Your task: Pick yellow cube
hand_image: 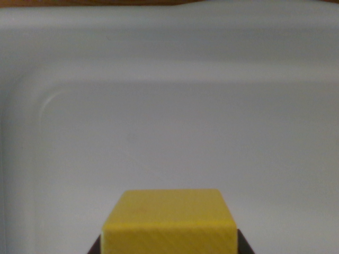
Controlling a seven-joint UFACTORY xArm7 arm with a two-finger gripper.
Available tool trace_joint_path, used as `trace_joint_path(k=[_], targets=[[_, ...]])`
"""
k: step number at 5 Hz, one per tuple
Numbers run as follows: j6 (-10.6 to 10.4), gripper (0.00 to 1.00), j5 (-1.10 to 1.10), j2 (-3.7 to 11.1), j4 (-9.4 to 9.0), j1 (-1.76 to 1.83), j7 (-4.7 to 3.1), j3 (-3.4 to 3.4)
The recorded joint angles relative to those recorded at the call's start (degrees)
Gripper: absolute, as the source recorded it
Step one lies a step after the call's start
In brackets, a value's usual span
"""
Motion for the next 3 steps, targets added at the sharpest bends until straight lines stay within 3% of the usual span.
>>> trace_joint_path(k=[1,2,3], targets=[[1.8,1.0,0.01,-0.64,1.12,-0.01,0.06,0.01],[1.8,1.0,0.01,-0.64,1.12,-0.01,0.06,0.01],[3.2,1.0,0.02,-1.15,2.02,-0.02,0.1,0.02]])
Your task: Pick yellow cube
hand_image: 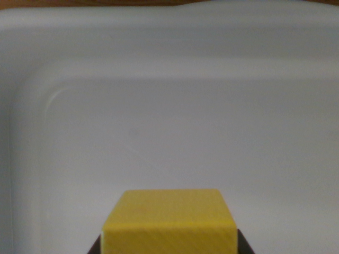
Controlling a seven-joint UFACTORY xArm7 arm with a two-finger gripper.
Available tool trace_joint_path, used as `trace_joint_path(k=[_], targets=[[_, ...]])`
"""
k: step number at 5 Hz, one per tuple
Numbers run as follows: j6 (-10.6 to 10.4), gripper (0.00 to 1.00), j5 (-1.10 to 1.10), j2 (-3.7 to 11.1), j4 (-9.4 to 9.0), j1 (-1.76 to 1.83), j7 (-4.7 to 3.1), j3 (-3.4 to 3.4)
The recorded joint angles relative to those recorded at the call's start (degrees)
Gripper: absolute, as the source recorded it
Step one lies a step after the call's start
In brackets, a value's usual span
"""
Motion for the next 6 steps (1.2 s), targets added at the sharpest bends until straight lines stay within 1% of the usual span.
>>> trace_joint_path(k=[1,2,3,4,6], targets=[[0.0,1.0,0.0,0.0,0.0,0.0,0.0,0.0],[1.1,1.0,0.01,-0.42,0.73,-0.01,0.04,0.01],[1.1,1.0,0.01,-0.42,0.73,-0.01,0.04,0.01],[1.9,1.0,0.01,-0.68,1.2,-0.01,0.06,0.01],[2.2,1.0,0.01,-0.79,1.39,-0.02,0.07,0.02]])
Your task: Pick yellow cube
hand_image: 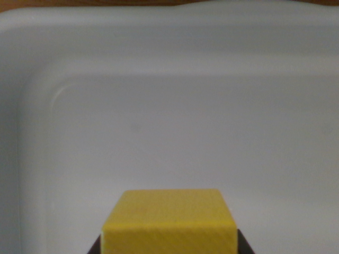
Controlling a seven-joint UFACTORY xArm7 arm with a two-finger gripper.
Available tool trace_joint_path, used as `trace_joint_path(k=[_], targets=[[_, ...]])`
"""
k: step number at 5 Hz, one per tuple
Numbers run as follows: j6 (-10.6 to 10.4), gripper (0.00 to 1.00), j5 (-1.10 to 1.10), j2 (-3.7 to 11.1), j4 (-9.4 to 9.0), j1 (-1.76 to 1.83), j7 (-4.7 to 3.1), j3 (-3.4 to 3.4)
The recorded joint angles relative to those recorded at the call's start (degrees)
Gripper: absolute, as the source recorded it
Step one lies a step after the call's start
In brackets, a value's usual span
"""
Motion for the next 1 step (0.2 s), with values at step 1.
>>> trace_joint_path(k=[1], targets=[[0.0,1.0,0.0,0.0,0.0,0.0,0.0,0.0]])
